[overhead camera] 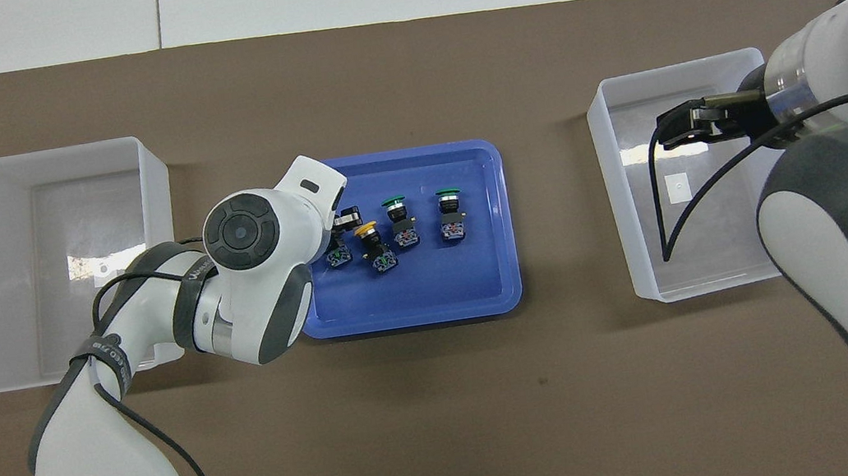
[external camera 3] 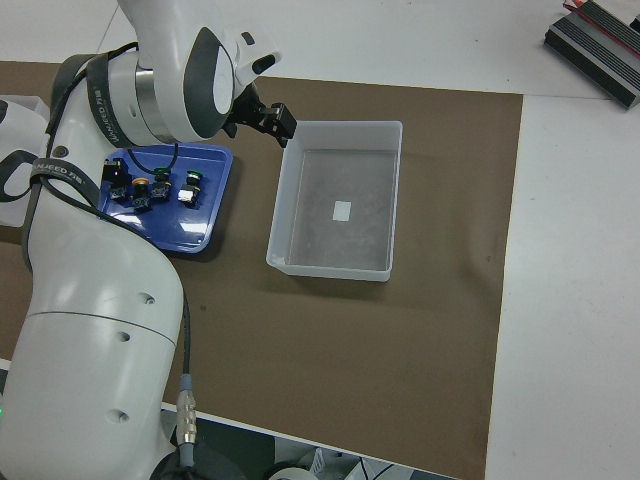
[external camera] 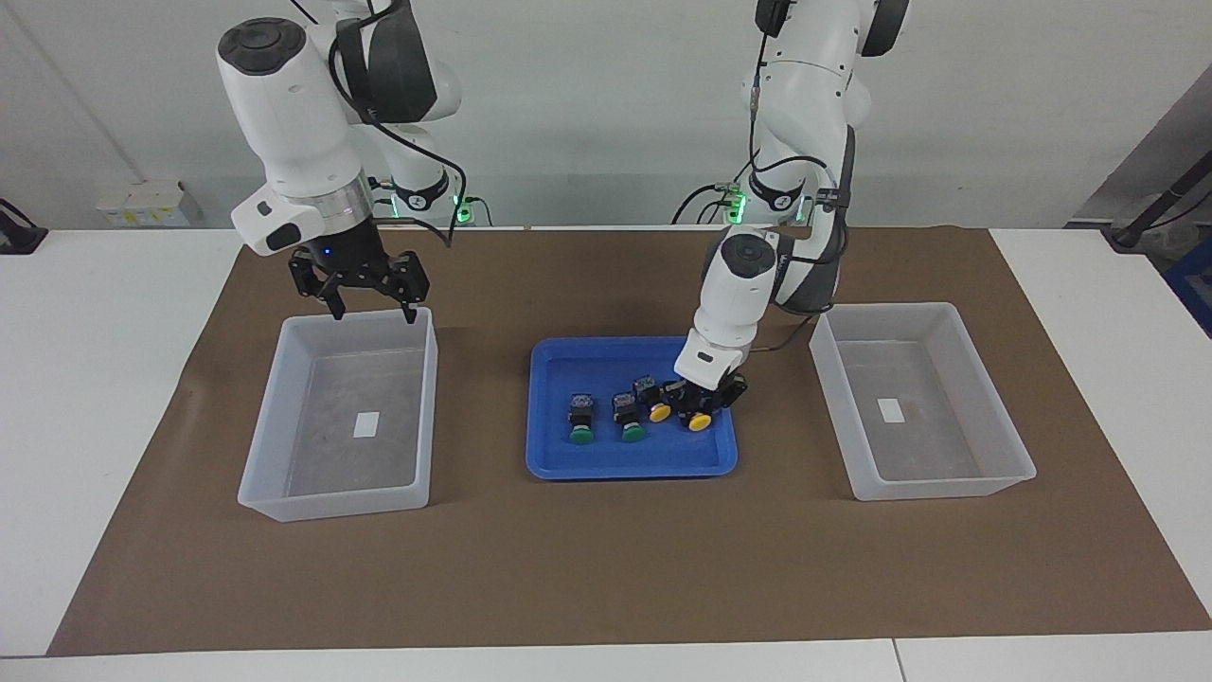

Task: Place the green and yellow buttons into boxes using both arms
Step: 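Lift the yellow button and carry it into the nearby clear bin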

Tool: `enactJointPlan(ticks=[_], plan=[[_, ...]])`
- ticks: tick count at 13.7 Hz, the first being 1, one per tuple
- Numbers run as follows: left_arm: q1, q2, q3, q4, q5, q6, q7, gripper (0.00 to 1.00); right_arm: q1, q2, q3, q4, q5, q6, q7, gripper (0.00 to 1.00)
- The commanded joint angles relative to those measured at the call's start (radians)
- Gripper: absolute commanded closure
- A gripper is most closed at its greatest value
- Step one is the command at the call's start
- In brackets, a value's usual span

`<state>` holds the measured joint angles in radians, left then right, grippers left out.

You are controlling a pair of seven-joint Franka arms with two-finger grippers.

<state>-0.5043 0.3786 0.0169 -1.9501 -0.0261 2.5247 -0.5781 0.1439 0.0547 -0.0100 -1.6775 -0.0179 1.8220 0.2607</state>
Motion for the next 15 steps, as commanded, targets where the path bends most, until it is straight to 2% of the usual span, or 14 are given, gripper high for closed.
enactJointPlan(ticks=[1, 10, 15], plan=[[0.006, -0.006, 0.0, 0.037, -0.009, -0.035, 0.001, 1.0, -0.027, -0.016, 0.007, -0.015, 0.024, -0.003, 0.008, 0.0], [0.113, -0.017, 0.001, 0.318, -0.006, -0.386, 0.027, 1.0, -0.027, -0.015, 0.007, -0.015, 0.024, -0.003, 0.008, 0.0], [0.246, -0.018, 0.0, 0.418, -0.008, -0.536, 0.205, 1.0, -0.027, -0.016, 0.007, -0.015, 0.024, -0.003, 0.008, 0.0]])
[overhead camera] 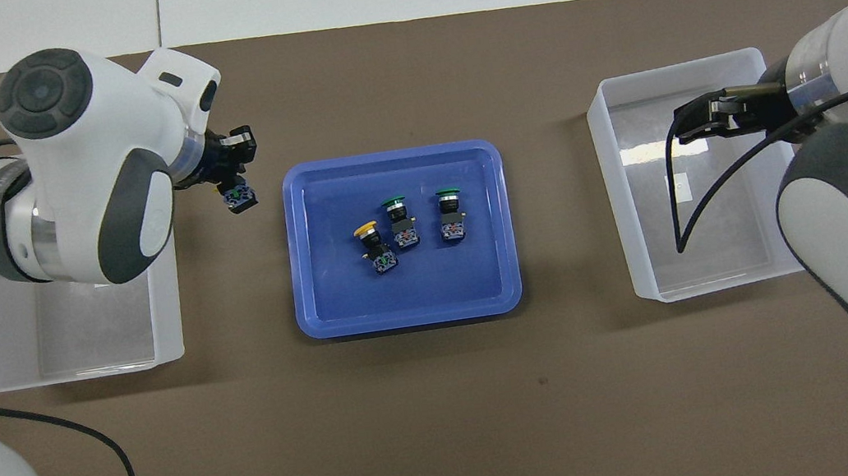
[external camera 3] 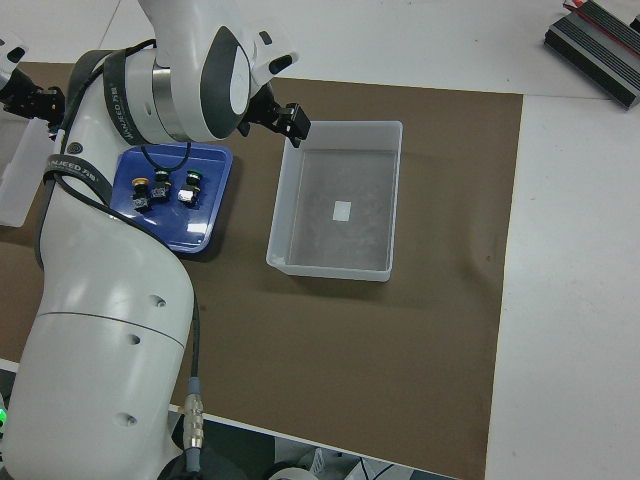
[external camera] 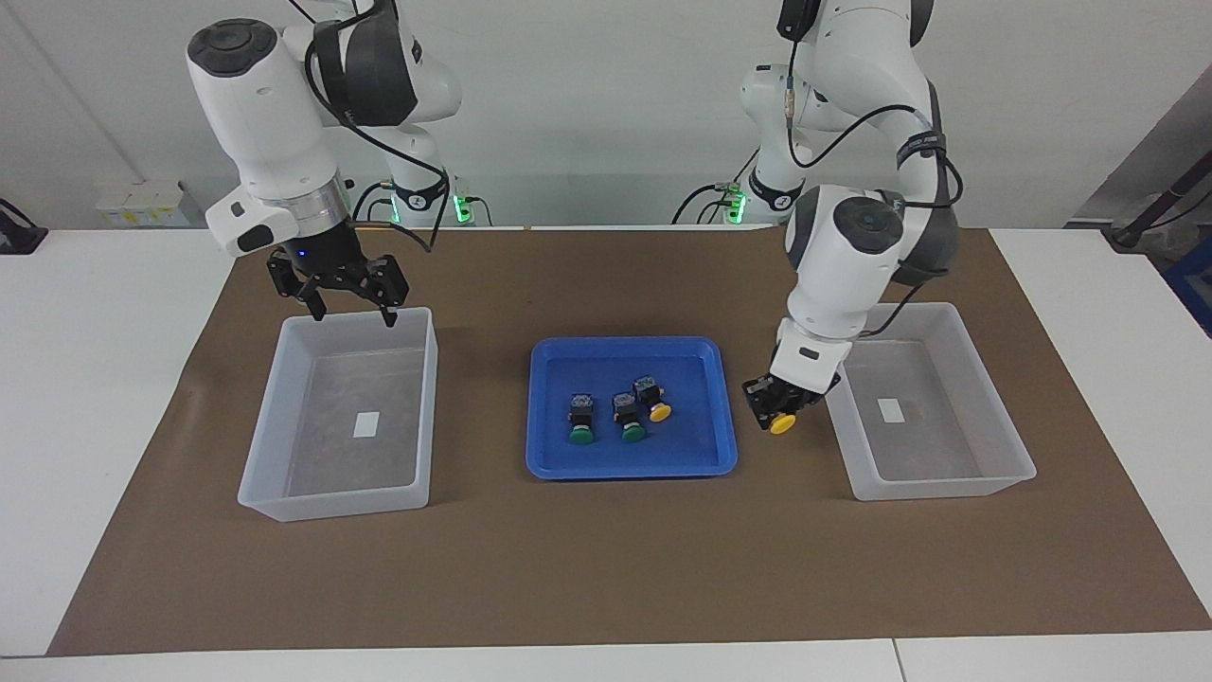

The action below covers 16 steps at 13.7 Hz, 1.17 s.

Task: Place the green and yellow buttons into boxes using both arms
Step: 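Lift the yellow button and carry it into the nearby clear bin, then lower the yellow button into the bin and open the left gripper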

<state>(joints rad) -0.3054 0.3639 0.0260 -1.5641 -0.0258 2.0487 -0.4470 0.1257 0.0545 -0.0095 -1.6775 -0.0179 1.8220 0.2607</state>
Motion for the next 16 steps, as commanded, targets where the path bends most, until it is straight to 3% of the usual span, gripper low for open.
enactJointPlan(ticks=[1, 9, 16], plan=[[0.072, -0.006, -0.009, 0.036, -0.008, -0.073, 0.114, 1.0, -0.009, -0.016, 0.006, -0.014, 0.024, -0.003, 0.008, 0.0], [0.256, -0.022, 0.002, 0.009, -0.008, -0.07, 0.471, 1.0, -0.009, -0.016, 0.006, -0.014, 0.024, -0.003, 0.008, 0.0], [0.345, -0.049, 0.002, -0.184, -0.008, 0.122, 0.648, 1.0, -0.009, -0.016, 0.006, -0.015, 0.024, -0.003, 0.008, 0.0]])
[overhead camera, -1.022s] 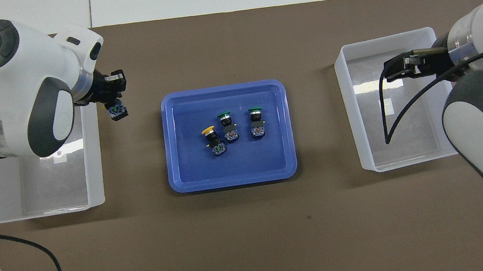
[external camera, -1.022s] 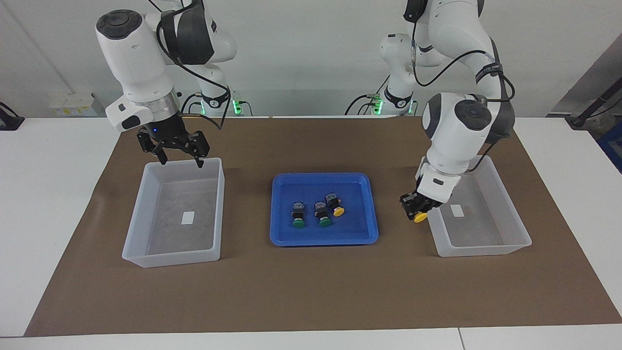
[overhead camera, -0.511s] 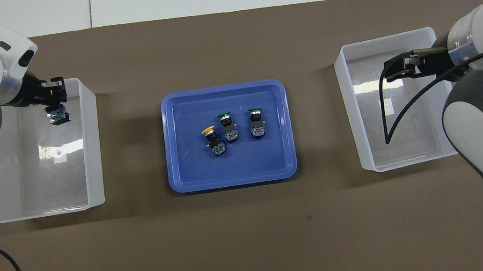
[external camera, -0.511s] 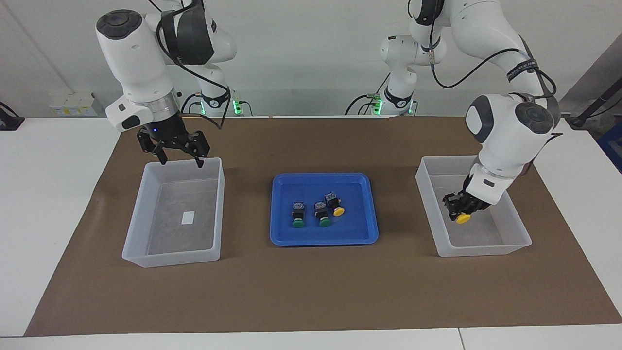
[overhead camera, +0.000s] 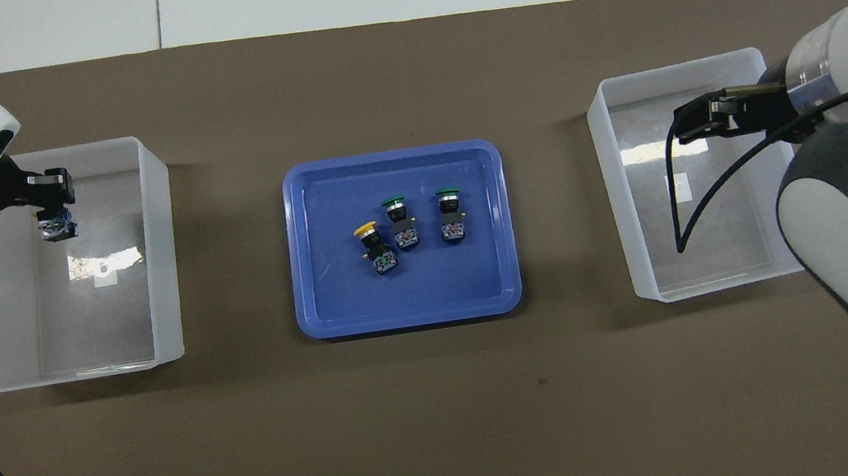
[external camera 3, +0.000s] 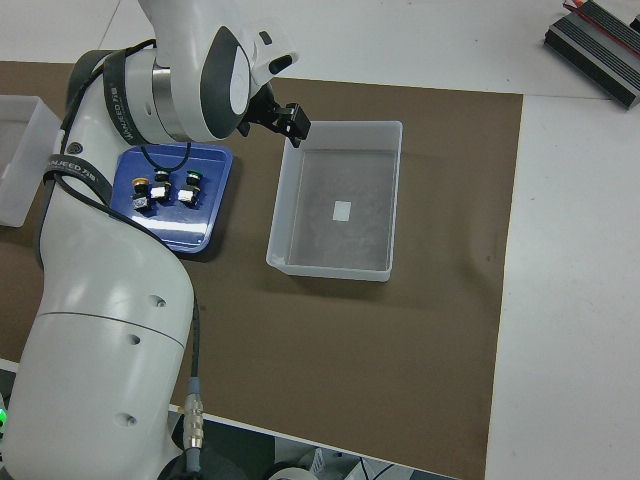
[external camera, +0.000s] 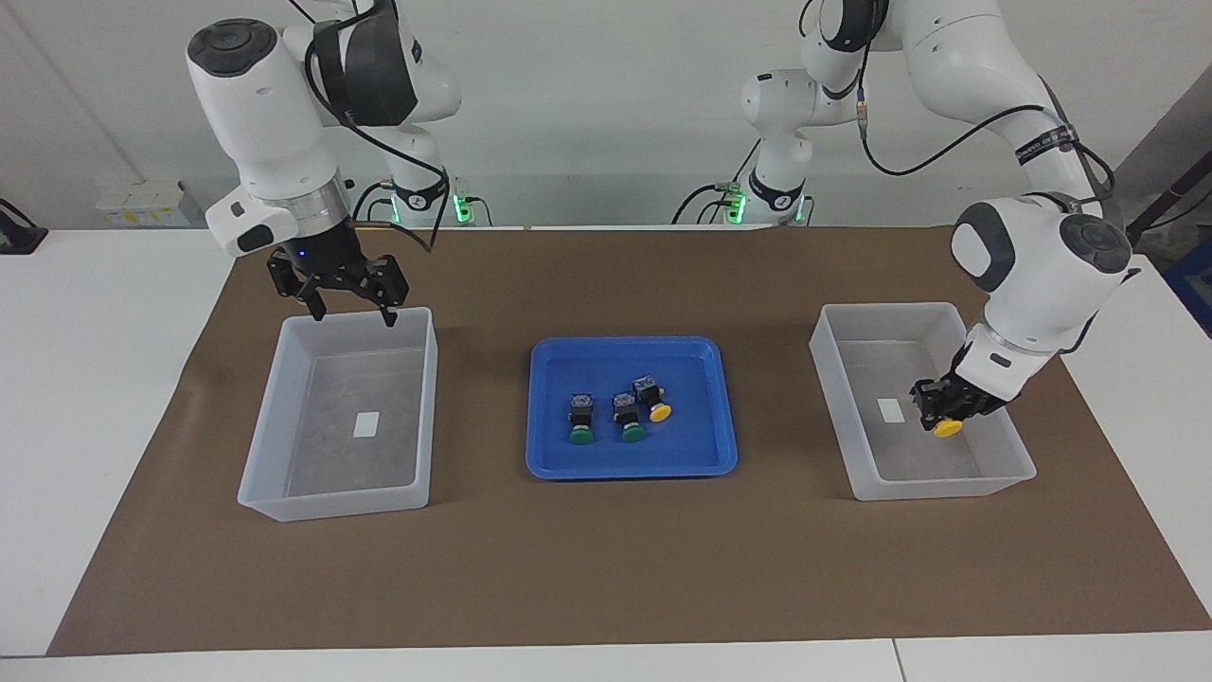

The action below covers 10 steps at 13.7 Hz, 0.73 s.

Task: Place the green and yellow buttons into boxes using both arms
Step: 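Lower the yellow button into the bin and open the left gripper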

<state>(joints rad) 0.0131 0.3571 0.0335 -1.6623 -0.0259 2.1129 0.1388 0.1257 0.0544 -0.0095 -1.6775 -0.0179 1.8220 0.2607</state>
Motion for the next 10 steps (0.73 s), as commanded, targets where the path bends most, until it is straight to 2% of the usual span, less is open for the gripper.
enactJointPlan(ticks=[1, 5, 10], plan=[[0.028, -0.037, -0.004, -0.108, -0.008, 0.079, 0.08, 1.0, -0.009, -0.016, 0.006, -0.014, 0.024, -0.003, 0.008, 0.0], [0.06, -0.02, -0.003, -0.212, -0.006, 0.24, 0.161, 1.0, -0.009, -0.015, 0.006, -0.014, 0.022, -0.003, 0.008, 0.0], [0.091, -0.009, -0.003, -0.226, -0.006, 0.257, 0.228, 1.0, -0.009, -0.015, 0.006, -0.014, 0.024, -0.003, 0.008, 0.0]])
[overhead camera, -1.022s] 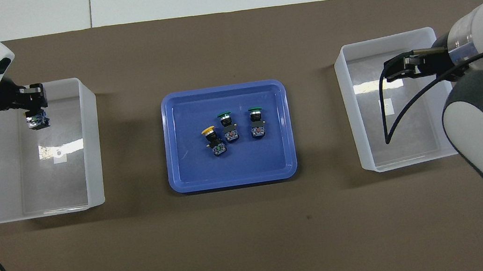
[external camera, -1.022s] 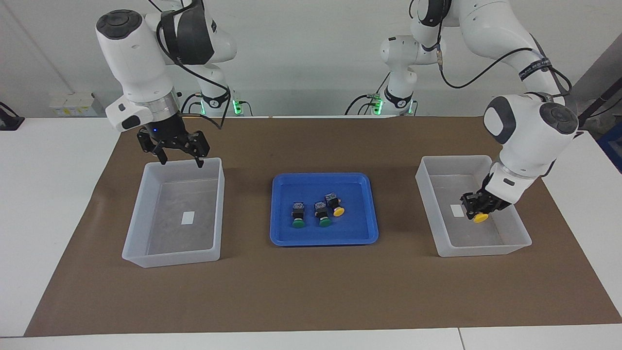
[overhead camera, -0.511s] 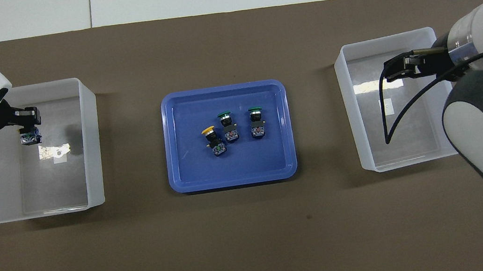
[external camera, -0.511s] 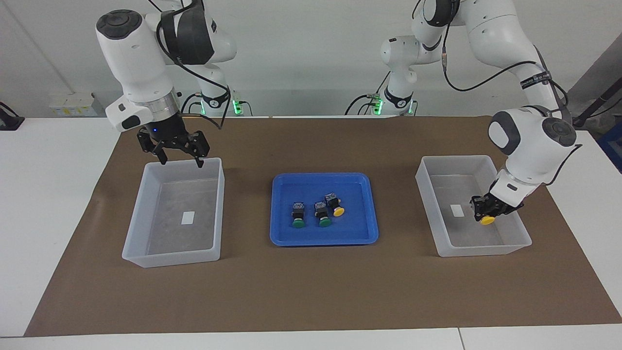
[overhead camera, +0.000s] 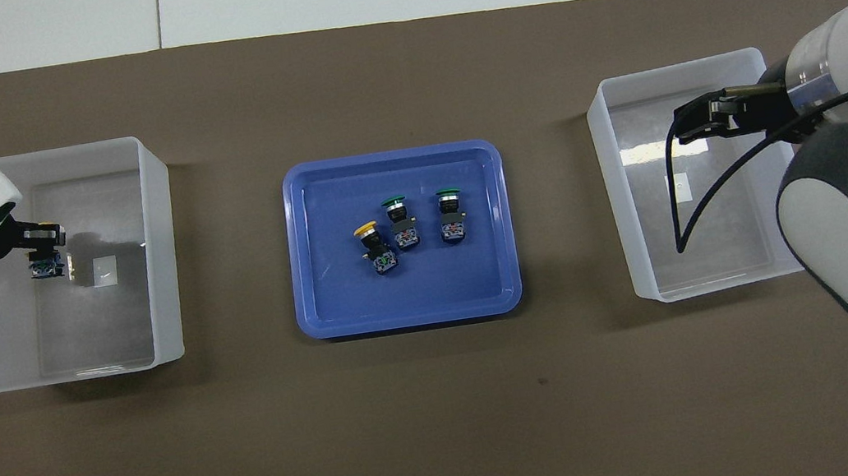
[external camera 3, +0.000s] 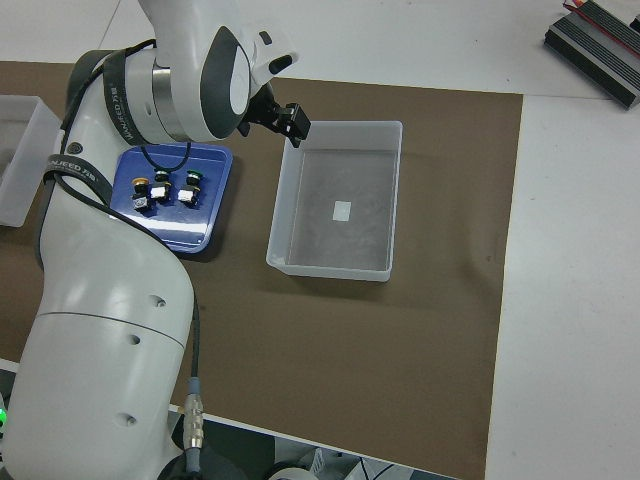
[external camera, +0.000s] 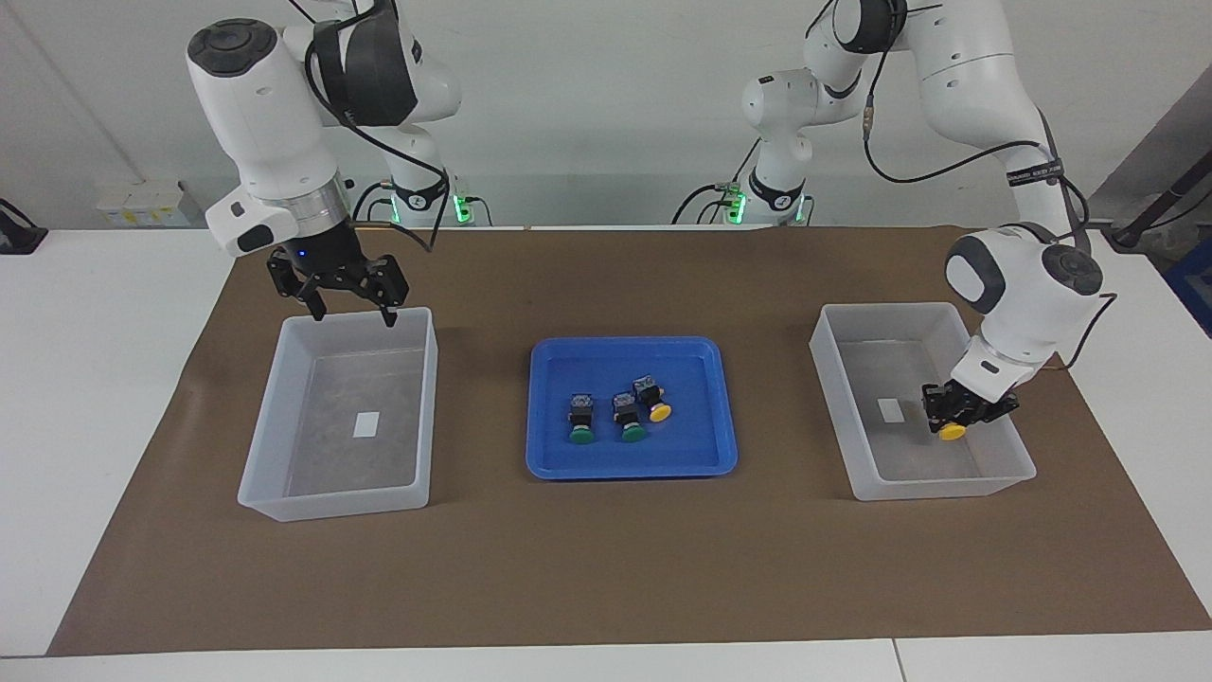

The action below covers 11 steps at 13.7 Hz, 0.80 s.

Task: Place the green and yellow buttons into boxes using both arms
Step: 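Lower the yellow button into the bin and open the left gripper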

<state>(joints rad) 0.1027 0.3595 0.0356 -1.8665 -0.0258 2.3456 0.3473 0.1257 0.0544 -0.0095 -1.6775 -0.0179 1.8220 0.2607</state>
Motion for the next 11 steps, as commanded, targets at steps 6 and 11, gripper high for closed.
enactJointPlan(ticks=[6, 11], plan=[[-0.012, -0.01, -0.005, 0.0, 0.0, 0.011, 0.018, 0.15, -0.009, -0.015, 0.006, -0.014, 0.024, -0.003, 0.008, 0.0], [-0.06, 0.015, -0.005, 0.182, 0.0, -0.164, -0.005, 0.13, -0.009, -0.016, 0.006, -0.014, 0.024, -0.003, 0.008, 0.0]])
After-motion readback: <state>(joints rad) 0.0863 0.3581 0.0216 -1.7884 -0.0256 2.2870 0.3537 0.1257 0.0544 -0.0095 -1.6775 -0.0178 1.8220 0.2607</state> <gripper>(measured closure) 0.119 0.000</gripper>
